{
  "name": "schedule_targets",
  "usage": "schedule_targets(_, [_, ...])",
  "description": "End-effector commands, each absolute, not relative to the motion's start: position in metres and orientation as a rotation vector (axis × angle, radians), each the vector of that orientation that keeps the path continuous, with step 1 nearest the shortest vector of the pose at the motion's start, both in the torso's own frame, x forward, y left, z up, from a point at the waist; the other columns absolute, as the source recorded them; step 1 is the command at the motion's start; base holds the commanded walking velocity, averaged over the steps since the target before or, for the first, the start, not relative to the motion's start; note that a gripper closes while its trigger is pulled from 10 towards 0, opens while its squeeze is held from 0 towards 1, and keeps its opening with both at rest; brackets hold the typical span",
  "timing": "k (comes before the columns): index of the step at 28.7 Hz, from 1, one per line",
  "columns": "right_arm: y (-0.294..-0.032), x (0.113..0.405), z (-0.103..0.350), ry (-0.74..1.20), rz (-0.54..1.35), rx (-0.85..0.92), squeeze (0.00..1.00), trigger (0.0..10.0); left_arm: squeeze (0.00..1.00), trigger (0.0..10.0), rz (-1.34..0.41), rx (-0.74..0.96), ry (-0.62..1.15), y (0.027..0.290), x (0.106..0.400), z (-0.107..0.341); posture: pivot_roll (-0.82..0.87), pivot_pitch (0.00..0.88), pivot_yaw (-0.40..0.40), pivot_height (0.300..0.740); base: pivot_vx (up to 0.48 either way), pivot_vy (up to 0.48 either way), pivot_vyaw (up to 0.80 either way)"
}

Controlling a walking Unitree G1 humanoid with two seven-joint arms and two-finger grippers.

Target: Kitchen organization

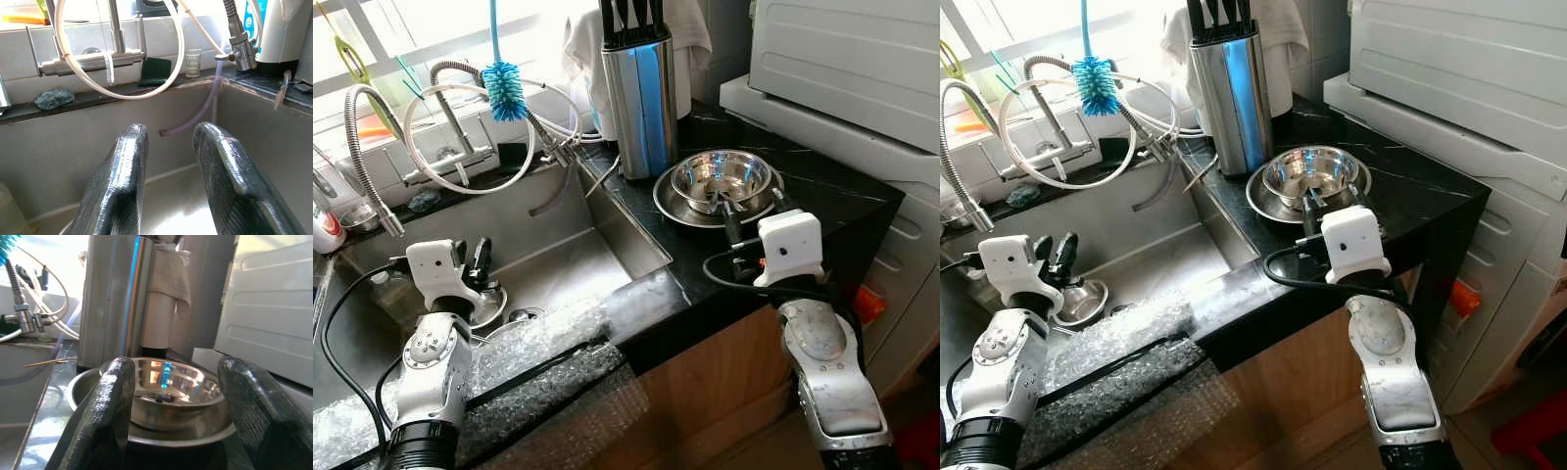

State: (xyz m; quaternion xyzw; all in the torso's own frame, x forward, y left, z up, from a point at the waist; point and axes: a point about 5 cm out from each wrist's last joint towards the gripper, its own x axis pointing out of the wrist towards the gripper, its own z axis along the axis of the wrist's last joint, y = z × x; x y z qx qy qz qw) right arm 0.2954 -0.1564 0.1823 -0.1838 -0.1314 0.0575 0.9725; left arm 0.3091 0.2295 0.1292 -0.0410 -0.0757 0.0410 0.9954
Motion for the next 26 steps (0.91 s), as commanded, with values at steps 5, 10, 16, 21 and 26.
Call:
schedule_targets(5, [-0.147, 0.299, 0.186, -0.285, 0.171, -0.369, 0.00, 10.0, 0.00, 10.0, 0.097, -0.055, -0.184, 0.233, 0.307, 0.136, -0.16, 0.000, 0.190, 0.740, 0.000, 0.000, 0.00])
schedule_targets(10, [-0.148, 0.301, 0.182, -0.253, 0.160, -0.393, 0.00, 10.0, 0.00, 10.0, 0.094, -0.055, -0.180, 0.232, 0.308, 0.136, -0.16, 0.000, 0.191, 0.740, 0.000, 0.000, 0.00])
schedule_targets(16, [-0.153, 0.302, 0.178, -0.222, 0.133, -0.398, 0.00, 10.0, 0.00, 10.0, 0.091, -0.054, -0.175, 0.232, 0.308, 0.135, -0.16, 0.000, 0.193, 0.740, 0.000, 0.000, 0.00])
schedule_targets(21, [-0.154, 0.303, 0.175, -0.205, 0.128, -0.401, 0.00, 10.0, 0.00, 10.0, 0.090, -0.054, -0.172, 0.231, 0.308, 0.135, -0.16, 0.000, 0.191, 0.740, 0.000, 0.000, 0.00])
schedule_targets(26, [-0.154, 0.304, 0.176, -0.203, 0.120, -0.408, 0.00, 1.2, 0.00, 10.0, 0.091, -0.052, -0.171, 0.232, 0.308, 0.134, -0.16, 0.000, 0.191, 0.740, 0.000, 0.000, 0.00])
